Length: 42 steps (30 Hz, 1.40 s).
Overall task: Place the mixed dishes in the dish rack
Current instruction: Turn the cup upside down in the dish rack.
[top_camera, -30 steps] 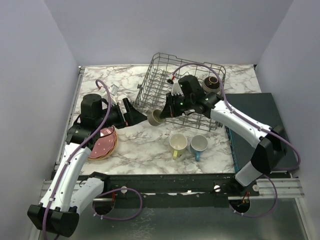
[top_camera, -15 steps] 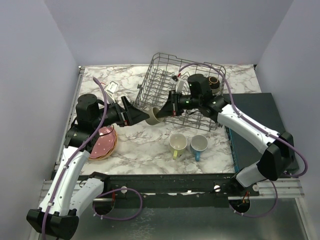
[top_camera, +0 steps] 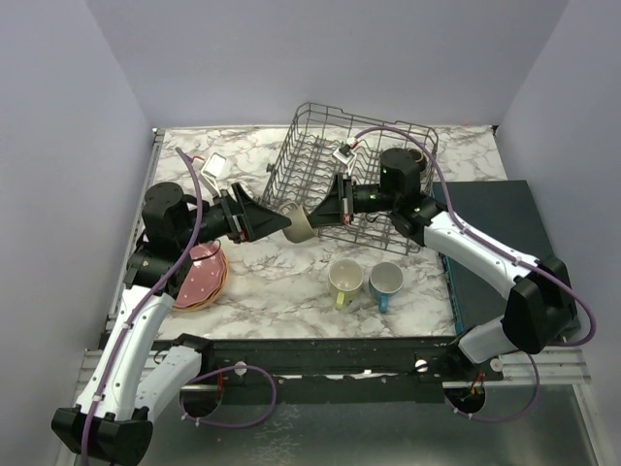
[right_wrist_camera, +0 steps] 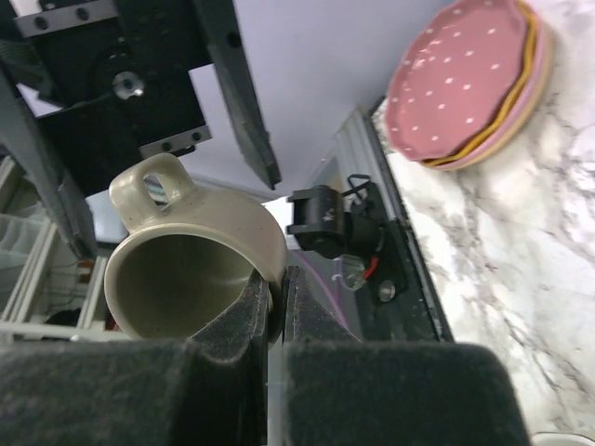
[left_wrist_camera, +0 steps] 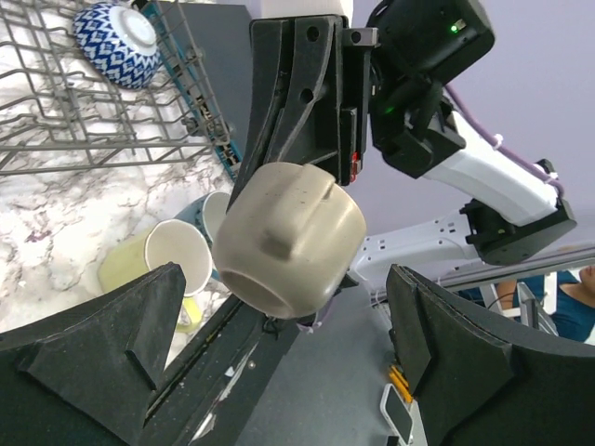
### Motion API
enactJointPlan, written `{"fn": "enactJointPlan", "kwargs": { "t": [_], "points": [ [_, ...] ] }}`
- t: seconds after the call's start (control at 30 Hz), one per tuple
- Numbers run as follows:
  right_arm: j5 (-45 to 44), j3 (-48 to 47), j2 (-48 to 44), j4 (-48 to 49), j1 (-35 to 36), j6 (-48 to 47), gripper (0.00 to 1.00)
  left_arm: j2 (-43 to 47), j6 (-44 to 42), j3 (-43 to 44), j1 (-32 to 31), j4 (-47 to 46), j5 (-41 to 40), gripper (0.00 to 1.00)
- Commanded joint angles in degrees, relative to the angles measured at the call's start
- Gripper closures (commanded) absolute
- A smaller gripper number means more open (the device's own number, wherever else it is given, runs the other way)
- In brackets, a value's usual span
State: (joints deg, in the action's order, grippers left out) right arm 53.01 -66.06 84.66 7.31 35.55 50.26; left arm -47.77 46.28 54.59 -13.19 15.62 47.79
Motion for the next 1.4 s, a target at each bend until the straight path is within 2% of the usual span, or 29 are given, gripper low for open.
{"fn": "enactJointPlan", "kwargs": {
  "t": [0.0, 0.3, 0.8, 1.37],
  "points": [
    [7.54, 1.88, -1.40, 16.89, -0.04, 11.32, 0.99, 0.93, 2.92, -0.62, 0.22, -5.38, 3.55, 0.01],
    [8.23, 3.55, 0.63, 26.07, -0.03, 20.05, 0.99, 0.62, 6.28, -0.97, 0.23, -10.18, 5.19, 0.01],
    [6.32, 2.88, 3.06, 28.01, 0.05, 22.85, 0.99, 0.70, 12.51, -3.41, 0.26, -18.70, 7.61, 0.04],
    [5.82, 1.33, 6.29, 31.36, 1.10, 26.02, 0.99, 0.71, 15.07, -5.54, 0.20, -22.78, 8.91, 0.06]
  ]
}}
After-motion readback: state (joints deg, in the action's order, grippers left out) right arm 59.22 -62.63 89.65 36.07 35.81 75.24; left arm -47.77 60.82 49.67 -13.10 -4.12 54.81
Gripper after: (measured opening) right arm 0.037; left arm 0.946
